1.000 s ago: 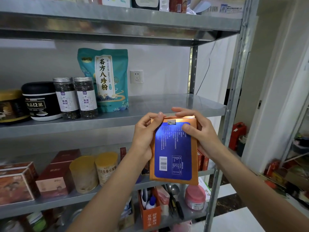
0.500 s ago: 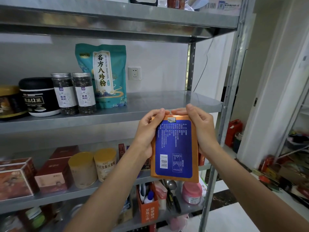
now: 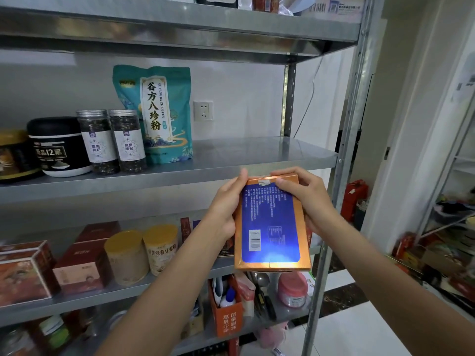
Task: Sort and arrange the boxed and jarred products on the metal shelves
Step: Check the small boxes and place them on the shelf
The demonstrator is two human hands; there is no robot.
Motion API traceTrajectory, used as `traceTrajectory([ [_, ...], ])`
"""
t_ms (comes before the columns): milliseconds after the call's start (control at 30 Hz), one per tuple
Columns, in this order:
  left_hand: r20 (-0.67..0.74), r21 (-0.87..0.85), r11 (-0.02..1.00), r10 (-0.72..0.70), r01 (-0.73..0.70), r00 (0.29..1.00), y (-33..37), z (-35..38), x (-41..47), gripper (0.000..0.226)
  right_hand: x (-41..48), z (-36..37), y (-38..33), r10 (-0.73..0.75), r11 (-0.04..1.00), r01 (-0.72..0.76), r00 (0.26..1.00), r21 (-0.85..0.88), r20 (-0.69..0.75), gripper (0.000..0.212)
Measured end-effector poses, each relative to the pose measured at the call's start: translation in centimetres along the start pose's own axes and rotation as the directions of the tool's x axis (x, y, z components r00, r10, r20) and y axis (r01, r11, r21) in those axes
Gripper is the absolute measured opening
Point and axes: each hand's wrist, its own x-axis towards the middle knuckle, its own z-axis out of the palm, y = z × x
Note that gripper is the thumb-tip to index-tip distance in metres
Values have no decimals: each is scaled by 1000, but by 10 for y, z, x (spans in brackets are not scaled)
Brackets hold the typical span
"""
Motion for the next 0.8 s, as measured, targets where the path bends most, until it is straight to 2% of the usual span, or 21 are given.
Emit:
traceTrajectory([
  [67, 80, 94, 993, 65, -73, 995, -1, 0, -1, 44, 4, -4, -1, 109, 990, -98, 988, 99, -107, 11],
  [133, 221, 158, 969, 153, -190, 963, -5, -7, -3, 54, 8, -10, -1, 259, 948, -209, 945, 238, -201, 4],
  [200, 395, 217, 930, 193, -295, 898, -15, -18, -4, 68, 10, -18, 2, 431, 877, -347, 874, 333, -223, 11],
  [267, 560, 238, 892, 199, -385, 805, -26, -28, -3, 88, 11, -27, 9, 576, 797, -482, 788, 365, -217, 14],
  [333, 634, 251, 855, 210, -455, 744, -33, -27, -3, 103, 12, -32, 16, 672, 727, -590, 715, 350, -191, 14],
  [400, 570, 311, 784, 299, -537, 765, -36, -17, 0, 96, 11, -34, 23, 747, 652, -675, 651, 344, -138, 16],
  [467, 458, 328, 769, 378, -549, 804, -39, -8, 4, 83, 7, -35, 30, 788, 580, -693, 610, 429, -81, 25],
  [567, 249, 252, 846, 412, -470, 876, -39, 5, 11, 84, 0, -39, 40, 761, 583, -660, 648, 474, -33, 39],
  [600, 151, 222, 873, 408, -434, 900, -39, 8, 15, 82, -2, -41, 44, 750, 593, -664, 661, 455, -14, 45],
  [667, -18, 174, 925, 345, -337, 938, -38, 10, 28, 60, -5, -45, 49, 739, 605, -684, 673, 408, 30, 59],
  [733, -97, 189, 955, 248, -227, 964, -39, 9, 41, 38, -9, -50, 52, 722, 640, -697, 690, 322, 57, 70],
  [800, -140, 194, 972, 161, -132, 977, -43, 9, 50, 36, -14, -53, 54, 694, 686, -693, 715, 219, 88, 82],
])
